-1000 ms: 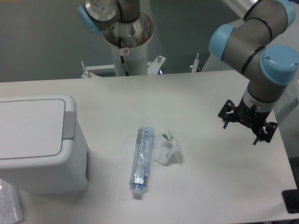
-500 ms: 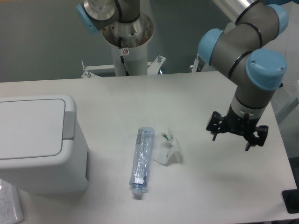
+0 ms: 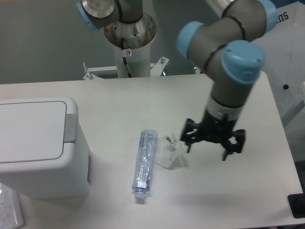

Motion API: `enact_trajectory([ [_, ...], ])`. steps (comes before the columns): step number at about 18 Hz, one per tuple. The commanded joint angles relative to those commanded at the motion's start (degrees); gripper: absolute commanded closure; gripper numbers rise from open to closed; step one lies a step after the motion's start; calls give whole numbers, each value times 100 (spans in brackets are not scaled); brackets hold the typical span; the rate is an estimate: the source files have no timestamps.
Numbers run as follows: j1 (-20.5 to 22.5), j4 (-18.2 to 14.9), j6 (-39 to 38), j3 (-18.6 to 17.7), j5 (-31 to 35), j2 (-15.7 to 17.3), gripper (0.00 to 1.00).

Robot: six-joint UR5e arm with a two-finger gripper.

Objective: Open the trash can
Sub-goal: 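Swing the open gripper over the trash can lid edge, then hook the lid edge with the gripper and lift it open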

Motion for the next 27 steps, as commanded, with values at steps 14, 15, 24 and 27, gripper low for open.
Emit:
enact_trajectory([
  [14, -394, 395, -1116, -1081, -1637, 1029, 0],
  [15, -509, 422, -1222, -1098, -1628, 1029, 0],
  [24, -905, 554, -1249, -1345, -1619, 1090, 0],
  [27, -914, 554, -1258, -1389, -1611, 1073, 0],
])
